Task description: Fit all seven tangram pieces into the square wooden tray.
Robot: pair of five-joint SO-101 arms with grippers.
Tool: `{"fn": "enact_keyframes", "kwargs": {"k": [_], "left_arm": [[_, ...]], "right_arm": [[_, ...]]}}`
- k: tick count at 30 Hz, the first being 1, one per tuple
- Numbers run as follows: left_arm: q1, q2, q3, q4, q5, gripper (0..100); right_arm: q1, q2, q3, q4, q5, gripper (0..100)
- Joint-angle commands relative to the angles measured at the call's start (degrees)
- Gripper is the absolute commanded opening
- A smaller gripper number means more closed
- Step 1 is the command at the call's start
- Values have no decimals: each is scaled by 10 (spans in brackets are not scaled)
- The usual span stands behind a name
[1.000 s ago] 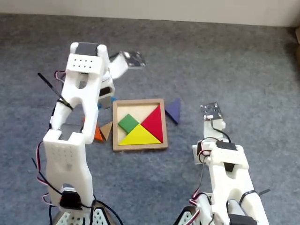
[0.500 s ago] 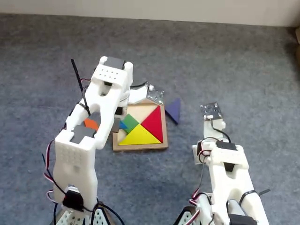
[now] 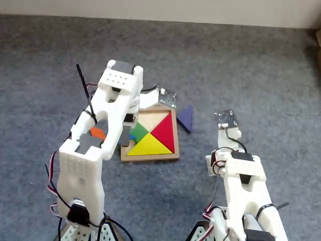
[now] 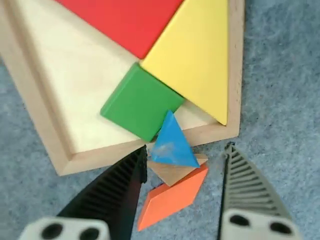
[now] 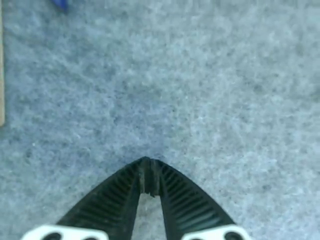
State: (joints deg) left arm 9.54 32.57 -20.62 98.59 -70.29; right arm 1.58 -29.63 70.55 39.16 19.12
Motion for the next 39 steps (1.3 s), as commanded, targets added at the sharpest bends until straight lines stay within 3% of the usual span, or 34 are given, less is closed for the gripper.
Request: {"fn": "enact_keyframes", "kwargs": {"k": [1, 15, 24, 39], "left_arm": [[-25, -58, -44, 6, 53, 209], [-93, -82, -26, 2, 231, 38], [-59, -88, 134, -99, 276, 35], [32, -89, 156, -103, 324, 34]], "right_arm": [[5, 8, -4, -17, 3, 6], [5, 8, -2, -17, 3, 6], [5, 8, -2, -17, 3, 6], [5, 8, -2, -17, 3, 6]]}}
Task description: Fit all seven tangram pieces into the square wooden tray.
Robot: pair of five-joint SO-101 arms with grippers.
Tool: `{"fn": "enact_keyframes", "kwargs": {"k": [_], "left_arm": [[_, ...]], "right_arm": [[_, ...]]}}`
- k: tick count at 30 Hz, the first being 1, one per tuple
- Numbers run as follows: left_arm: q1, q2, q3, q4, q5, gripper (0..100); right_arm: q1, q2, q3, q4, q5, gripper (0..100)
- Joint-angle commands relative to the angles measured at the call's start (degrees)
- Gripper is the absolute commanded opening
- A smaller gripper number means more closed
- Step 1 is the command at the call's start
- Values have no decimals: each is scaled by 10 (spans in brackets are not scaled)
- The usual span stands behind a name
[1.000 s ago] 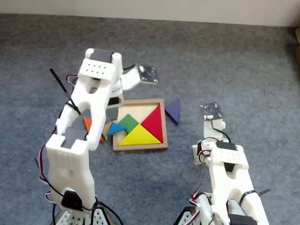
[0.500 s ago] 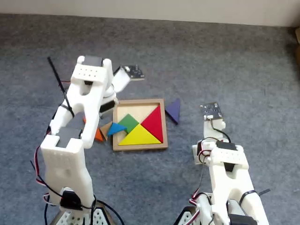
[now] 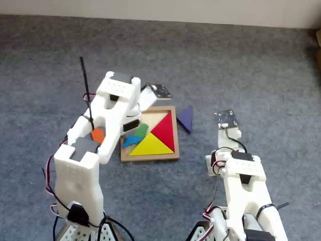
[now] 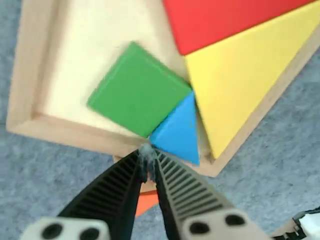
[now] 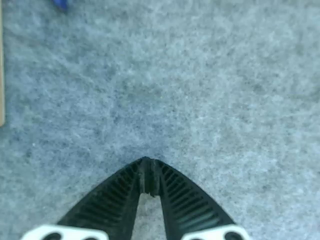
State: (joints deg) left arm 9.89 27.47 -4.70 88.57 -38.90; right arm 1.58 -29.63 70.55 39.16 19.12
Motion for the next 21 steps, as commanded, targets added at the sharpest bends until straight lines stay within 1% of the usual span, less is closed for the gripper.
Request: {"fn": "enact_keyframes", "kwargs": {"k": [1, 5, 11, 17, 19, 21], "left_arm": [[33, -38, -3, -3, 11, 34], [38, -49, -6, 0, 11, 34], [26, -138, 8, 2, 11, 34], [43, -196, 104, -5, 11, 34], [42, -203, 138, -30, 22, 34], [38, -204, 167, -66, 55, 34]], "right_arm": [[5, 8, -2, -17, 3, 6], [5, 8, -2, -17, 3, 6], [5, 7, -2, -17, 3, 6], [5, 7, -2, -17, 3, 6], [5, 7, -1, -17, 3, 6], [5, 7, 0, -17, 3, 6]]}}
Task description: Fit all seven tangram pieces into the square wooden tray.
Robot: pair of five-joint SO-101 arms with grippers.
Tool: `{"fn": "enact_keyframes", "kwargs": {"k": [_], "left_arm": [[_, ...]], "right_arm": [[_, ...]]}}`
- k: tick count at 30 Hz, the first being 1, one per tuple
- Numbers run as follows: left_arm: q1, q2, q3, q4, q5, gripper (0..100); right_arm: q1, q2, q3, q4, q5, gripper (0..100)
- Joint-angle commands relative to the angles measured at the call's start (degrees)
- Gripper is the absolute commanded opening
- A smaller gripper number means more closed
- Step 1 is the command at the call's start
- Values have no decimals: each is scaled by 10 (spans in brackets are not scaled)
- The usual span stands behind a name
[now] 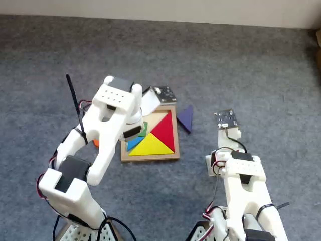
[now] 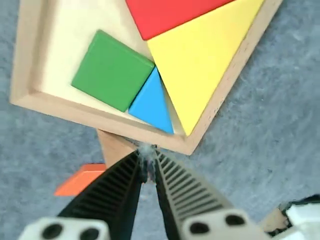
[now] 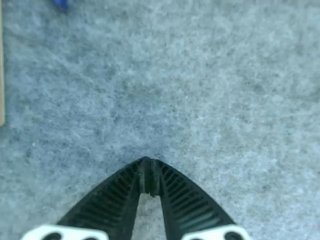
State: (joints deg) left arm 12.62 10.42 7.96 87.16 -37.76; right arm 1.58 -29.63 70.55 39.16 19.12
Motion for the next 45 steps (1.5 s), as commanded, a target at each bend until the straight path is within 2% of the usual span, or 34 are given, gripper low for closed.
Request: {"fn": "enact_keyframes", "kwargs": {"k": [1, 15, 18, 21, 24, 27, 31, 40, 45], "left_arm": [[7, -33, 54, -69, 55, 34], [1, -33, 143, -258, 163, 38], [2, -34, 109, -242, 165, 38], [4, -34, 61, -179, 166, 44], [5, -34, 18, -110, 166, 101], [6, -33, 2, -78, 166, 159], [13, -26, 4, -86, 166, 171], [18, 61, 9, -175, 164, 175], [18, 138, -47, -141, 164, 171]], "right_arm": [[5, 7, 0, -17, 3, 6], [5, 7, 0, -17, 3, 6], [5, 7, 0, -17, 3, 6], [5, 7, 0, -17, 3, 6], [5, 7, 0, -17, 3, 6], [5, 7, 0, -17, 3, 6], [5, 7, 0, -17, 3, 6], [5, 6, 0, -17, 3, 6], [5, 6, 0, -17, 3, 6]]}}
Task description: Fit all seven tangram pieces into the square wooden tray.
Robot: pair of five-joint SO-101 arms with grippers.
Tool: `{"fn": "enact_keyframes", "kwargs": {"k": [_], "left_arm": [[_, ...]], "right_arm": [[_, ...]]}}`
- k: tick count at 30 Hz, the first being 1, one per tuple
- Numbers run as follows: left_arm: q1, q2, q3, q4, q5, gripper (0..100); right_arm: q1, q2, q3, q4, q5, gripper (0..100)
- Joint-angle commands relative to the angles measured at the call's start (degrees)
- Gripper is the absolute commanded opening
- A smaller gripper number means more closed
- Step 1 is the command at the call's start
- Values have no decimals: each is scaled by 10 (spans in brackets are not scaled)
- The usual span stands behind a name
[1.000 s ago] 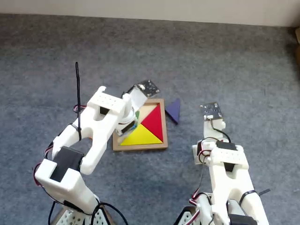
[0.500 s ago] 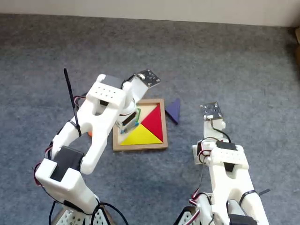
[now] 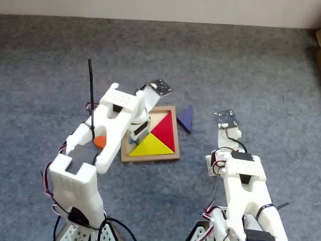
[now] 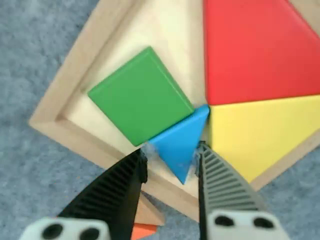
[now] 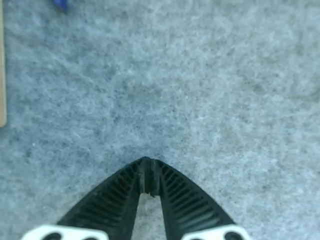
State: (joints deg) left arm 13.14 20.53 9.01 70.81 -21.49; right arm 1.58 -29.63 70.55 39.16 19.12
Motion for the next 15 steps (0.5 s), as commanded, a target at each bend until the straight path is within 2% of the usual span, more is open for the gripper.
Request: {"fn": "enact_keyframes", "kwargs": {"k": [1, 4, 8, 12, 15], "left_arm": [[13, 49, -73, 36, 0, 171], [9, 77, -110, 61, -4, 171], [7, 90, -131, 63, -74, 168], [1, 90, -169, 65, -106, 152], [-7, 90, -211, 98, -134, 152]], "right_arm": [[5, 6, 0, -17, 3, 6], [5, 6, 0, -17, 3, 6], [5, 6, 0, -17, 3, 6], [5, 6, 0, -17, 3, 6], [5, 6, 0, -17, 3, 6]]}}
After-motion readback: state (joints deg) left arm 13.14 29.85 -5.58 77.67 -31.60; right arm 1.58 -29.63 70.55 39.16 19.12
